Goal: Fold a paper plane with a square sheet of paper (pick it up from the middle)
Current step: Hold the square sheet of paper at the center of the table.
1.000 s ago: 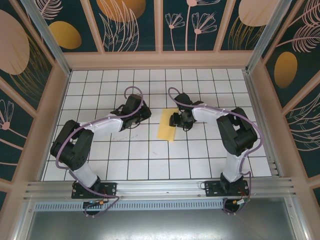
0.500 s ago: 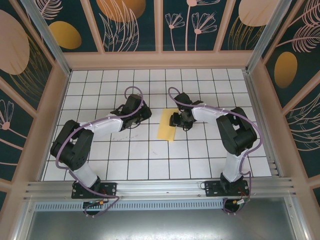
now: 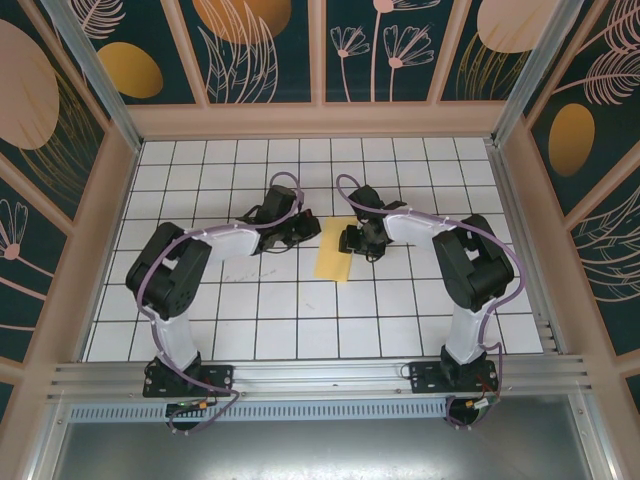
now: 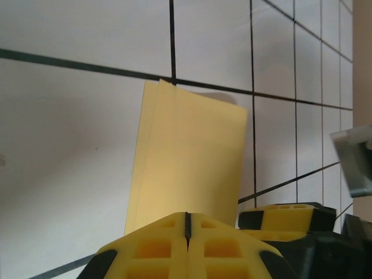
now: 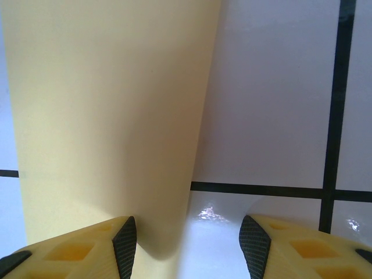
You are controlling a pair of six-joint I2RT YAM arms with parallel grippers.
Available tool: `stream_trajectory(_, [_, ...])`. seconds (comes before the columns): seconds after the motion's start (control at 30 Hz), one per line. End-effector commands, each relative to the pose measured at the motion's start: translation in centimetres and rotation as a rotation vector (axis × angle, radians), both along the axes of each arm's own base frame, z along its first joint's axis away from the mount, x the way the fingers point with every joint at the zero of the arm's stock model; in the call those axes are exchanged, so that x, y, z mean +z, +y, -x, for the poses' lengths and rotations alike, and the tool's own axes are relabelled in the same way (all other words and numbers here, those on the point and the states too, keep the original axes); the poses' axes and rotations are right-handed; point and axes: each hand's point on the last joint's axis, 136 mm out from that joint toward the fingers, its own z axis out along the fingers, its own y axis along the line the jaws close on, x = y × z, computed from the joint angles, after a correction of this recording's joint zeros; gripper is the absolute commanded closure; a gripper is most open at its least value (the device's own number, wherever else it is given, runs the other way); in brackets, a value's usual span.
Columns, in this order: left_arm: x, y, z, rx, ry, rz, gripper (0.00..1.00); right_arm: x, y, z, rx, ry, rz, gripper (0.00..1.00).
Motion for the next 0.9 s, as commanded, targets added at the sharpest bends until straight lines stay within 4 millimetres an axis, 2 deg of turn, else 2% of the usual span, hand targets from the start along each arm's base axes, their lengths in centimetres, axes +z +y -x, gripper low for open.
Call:
stream_trajectory(0.0, [0.3, -0.6, 0.0, -0.011, 0.015, 0.002, 1.00, -2.4, -1.6, 1.1, -0.002, 0.054, 0.090, 0.45])
stream_trajectory(0.1, [0.3, 1.0, -0.3, 0.062, 0.002, -0.059, 1.00, -2.4, -1.7, 1.1, 0.017, 0.051, 0.096, 0.44])
stream_trajectory(0.2, [0.8, 4.3, -0.9, 0.200, -0.030, -0.170, 1.00, -1.9, -2.4, 1.1, -0.002, 0.037, 0.125, 0.44])
stream_trajectory(0.27, [1.4, 5.8, -1.0, 0.258, -0.052, -0.197, 1.00, -1.3, -3.4, 0.4, -0.035, 0.027, 0.116, 0.45])
stream_trajectory(0.37, [1.5, 6.9, -1.0, 0.297, -0.060, -0.201, 1.00, -0.7, -3.1, 0.1, -0.027, 0.015, 0.104, 0.45])
stream_trajectory(0.4, [2.7, 7.0, -1.0, 0.302, -0.080, -0.182, 1.00, -0.8, -3.0, 0.1, -0.027, 0.017, 0.101, 0.45])
stream_trajectory(0.43, [2.8, 6.9, -1.1, 0.298, -0.083, -0.180, 1.00, -0.8, -2.9, 0.1, -0.024, 0.020, 0.097, 0.45])
stream_trajectory(0.7, [2.6, 5.7, -0.9, 0.247, -0.075, -0.138, 1.00, -1.3, -2.3, 0.3, 0.020, 0.030, 0.094, 0.40])
stream_trajectory(0.87, [2.9, 5.3, -0.9, 0.232, -0.079, -0.121, 1.00, -1.9, -2.8, 0.2, 0.000, 0.040, 0.126, 0.40])
